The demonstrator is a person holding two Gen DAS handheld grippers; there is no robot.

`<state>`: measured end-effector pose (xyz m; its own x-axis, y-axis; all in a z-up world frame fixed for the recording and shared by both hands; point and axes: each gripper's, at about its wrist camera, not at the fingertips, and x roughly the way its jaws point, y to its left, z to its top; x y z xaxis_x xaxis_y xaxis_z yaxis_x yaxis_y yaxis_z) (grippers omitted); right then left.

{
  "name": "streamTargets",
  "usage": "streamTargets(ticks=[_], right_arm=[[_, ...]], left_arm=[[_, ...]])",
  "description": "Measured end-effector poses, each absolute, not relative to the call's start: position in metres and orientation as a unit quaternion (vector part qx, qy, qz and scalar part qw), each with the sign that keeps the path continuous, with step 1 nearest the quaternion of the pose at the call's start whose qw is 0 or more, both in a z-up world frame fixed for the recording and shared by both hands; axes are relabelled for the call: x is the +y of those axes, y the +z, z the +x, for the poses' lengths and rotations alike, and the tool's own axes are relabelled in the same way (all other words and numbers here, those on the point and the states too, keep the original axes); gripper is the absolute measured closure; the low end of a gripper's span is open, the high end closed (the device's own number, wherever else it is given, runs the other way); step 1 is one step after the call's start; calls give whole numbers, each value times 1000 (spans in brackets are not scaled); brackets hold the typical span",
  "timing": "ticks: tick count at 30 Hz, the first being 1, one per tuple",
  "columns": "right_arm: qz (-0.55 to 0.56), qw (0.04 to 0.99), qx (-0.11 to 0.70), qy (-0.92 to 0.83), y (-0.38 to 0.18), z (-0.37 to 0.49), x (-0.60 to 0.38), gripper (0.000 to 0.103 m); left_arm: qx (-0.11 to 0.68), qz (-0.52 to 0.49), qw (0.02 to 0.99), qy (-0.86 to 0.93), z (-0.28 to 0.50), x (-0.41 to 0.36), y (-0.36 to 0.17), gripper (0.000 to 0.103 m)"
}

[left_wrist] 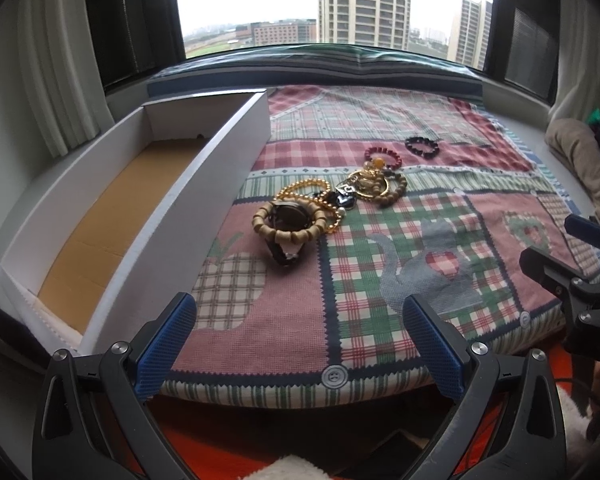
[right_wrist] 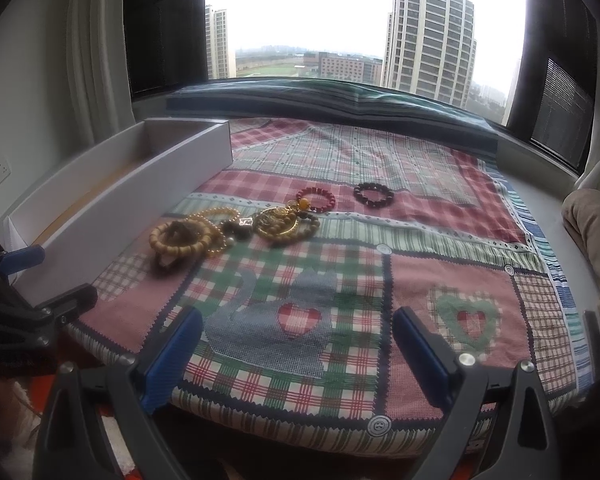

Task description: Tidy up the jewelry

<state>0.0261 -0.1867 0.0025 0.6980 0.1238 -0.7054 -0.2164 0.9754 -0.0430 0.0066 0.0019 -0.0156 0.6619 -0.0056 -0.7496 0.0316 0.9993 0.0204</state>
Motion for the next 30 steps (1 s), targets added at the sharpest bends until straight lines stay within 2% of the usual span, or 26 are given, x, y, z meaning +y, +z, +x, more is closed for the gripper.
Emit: streamTargets(ticks=[16, 30], right_arm=[[-51, 916, 386, 98, -4, 24, -193, 5], [-40, 911, 397, 105, -12, 29, -197, 5]], left_arm=[[404, 24, 914, -25, 4, -2, -15, 0], [430, -44, 902, -14, 11, 39, -24, 0]])
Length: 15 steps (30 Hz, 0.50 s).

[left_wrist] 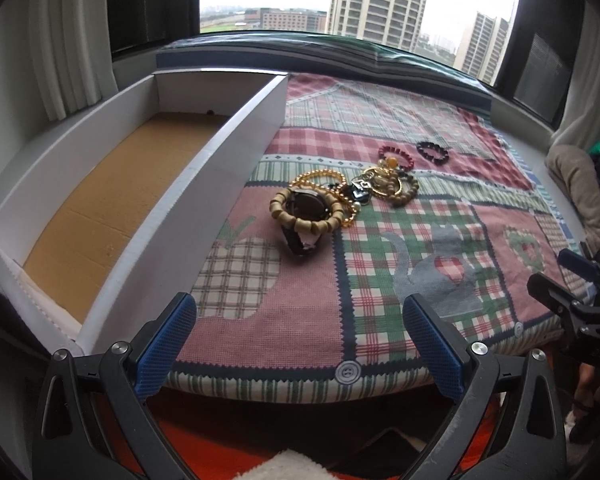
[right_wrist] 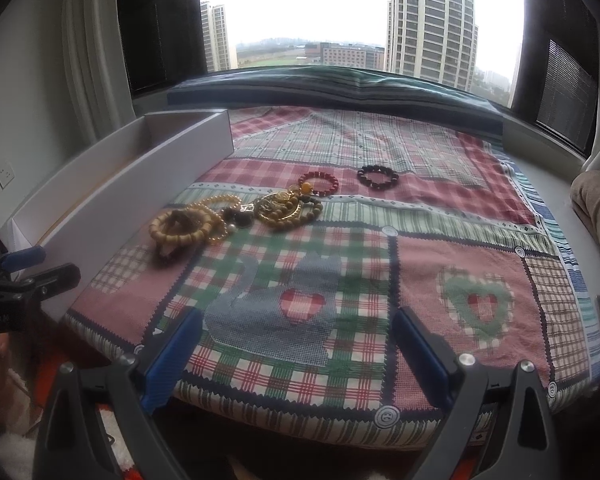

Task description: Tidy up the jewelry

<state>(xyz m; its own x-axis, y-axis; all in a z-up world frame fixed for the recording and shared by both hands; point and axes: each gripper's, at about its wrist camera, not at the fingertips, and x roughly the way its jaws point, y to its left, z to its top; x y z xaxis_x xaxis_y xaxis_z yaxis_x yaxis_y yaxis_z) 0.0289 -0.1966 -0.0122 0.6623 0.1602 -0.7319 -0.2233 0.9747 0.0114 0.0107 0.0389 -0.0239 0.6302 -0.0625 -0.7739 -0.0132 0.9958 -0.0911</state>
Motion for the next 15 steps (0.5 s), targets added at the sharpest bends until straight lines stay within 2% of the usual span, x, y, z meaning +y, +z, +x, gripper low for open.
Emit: streamTargets(ticks=[8, 15], right_arm=[[-55, 894, 394, 208, -12, 51, -172, 5], [-64, 834, 403, 372, -24, 99, -109, 6]], left_arm=[[429, -47, 902, -8, 9, 43, -25, 0], [436, -56, 898, -4, 7, 48, -30, 0]])
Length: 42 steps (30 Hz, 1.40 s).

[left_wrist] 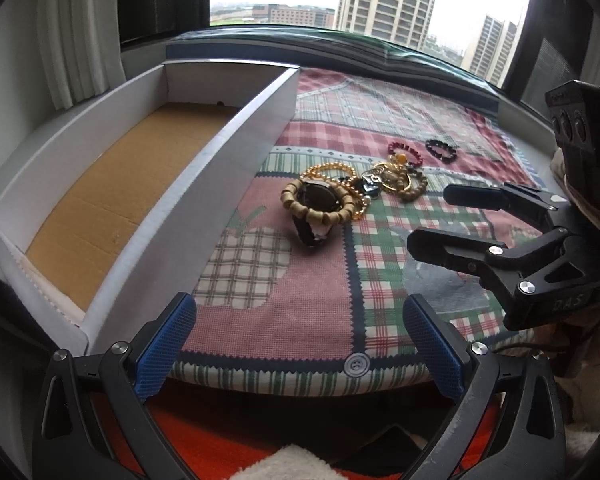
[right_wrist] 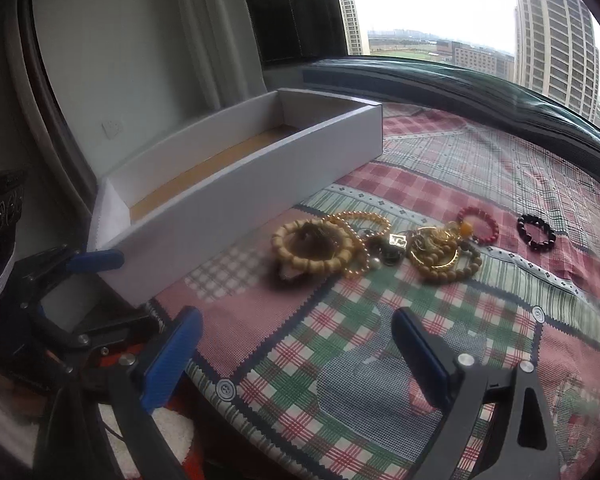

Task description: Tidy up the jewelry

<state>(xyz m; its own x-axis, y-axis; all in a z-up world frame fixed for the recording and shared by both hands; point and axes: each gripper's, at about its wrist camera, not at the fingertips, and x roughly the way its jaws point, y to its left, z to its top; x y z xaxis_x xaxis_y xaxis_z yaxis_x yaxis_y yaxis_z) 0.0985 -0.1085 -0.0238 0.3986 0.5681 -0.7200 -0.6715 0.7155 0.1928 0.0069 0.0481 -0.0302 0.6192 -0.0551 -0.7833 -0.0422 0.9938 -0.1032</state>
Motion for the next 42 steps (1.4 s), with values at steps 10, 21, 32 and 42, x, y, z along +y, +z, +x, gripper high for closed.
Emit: streamTargets(ticks=[10, 21, 32, 42], right_arm=[[-213, 750, 440, 446, -80, 159, -7, 49], [-102, 768, 456, 439, -48, 188, -49, 88], [45, 817, 522, 241, -78, 180, -220, 72], [-73, 863, 490, 99, -100, 109, -252, 17]], left_arm=[[448, -73, 891, 2, 6, 58, -39, 0], [467, -84, 880, 3, 13, 60, -51, 0], [479, -68, 875, -14, 18, 46, -59, 0], [499, -24, 866, -21, 37, 25, -75, 1]])
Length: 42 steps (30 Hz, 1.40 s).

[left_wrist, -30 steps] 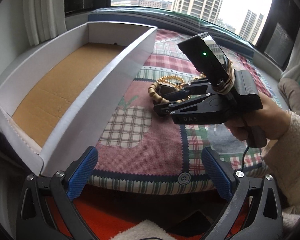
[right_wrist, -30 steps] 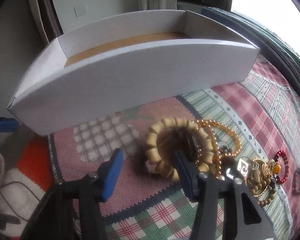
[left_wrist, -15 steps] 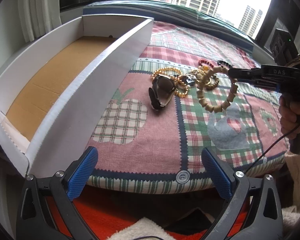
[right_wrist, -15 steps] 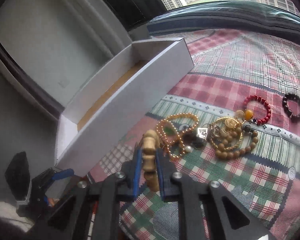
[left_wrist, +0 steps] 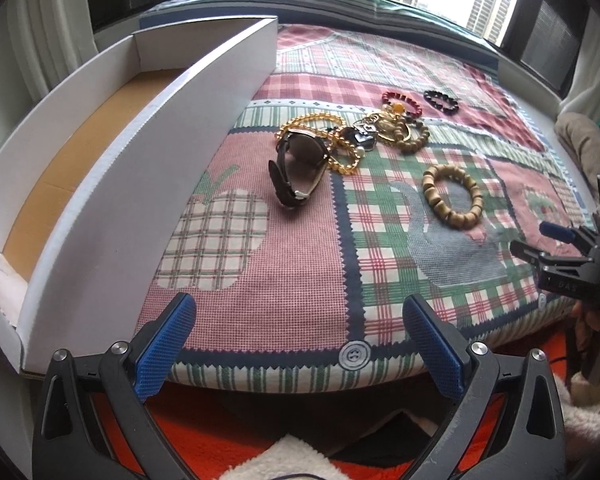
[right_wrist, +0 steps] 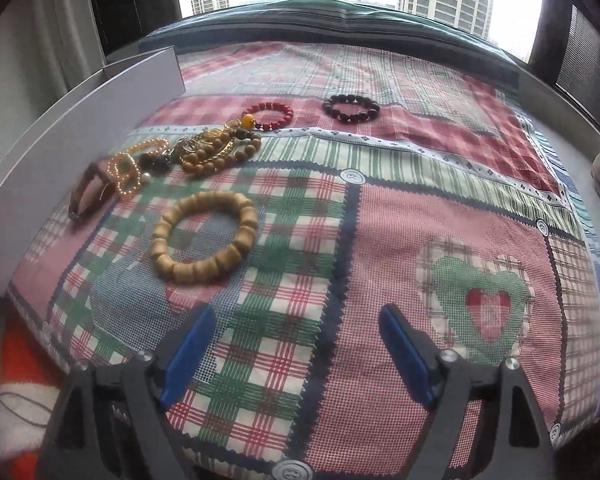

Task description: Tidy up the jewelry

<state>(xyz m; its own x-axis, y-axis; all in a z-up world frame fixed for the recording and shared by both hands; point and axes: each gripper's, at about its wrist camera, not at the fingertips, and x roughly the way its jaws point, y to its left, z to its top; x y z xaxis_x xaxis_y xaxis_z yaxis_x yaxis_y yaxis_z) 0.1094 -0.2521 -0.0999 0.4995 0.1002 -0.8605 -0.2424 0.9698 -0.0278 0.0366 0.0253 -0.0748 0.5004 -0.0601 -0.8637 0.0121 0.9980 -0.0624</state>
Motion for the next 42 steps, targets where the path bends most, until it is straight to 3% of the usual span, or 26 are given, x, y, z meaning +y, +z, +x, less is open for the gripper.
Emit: streamTargets(ticks=[5, 10, 14, 17, 25, 31, 36, 42], right_arm=[[-141, 854, 495, 75, -126, 92, -230, 17], [-69, 862, 499, 58, -130, 91, -238, 17], [-25, 861, 506, 51, -132, 88, -247, 11], [-34, 863, 499, 69, -137, 83, -243, 0], [-51, 871, 483, 66, -138, 80, -238, 0], [-76, 877, 471, 66, -119, 75, -233, 0], [-59, 893, 417, 158, -78, 72, -218, 0], [-74, 870, 425, 240, -77, 105, -185, 0]], left_arm=[[545, 19, 838, 0, 63, 17, -122, 1], [546, -3, 838, 9, 67, 20, -134, 0], [529, -2, 849, 8, 59, 20, -133, 0], [530, -5, 848, 14, 56, 20, -132, 0], [536, -4, 844, -2, 65, 24, -127, 1], [488, -67, 869, -44, 88, 43, -93, 1], [503, -89, 859, -41, 120, 49, -104, 1], [513, -71, 855, -31, 138, 43, -119, 3]])
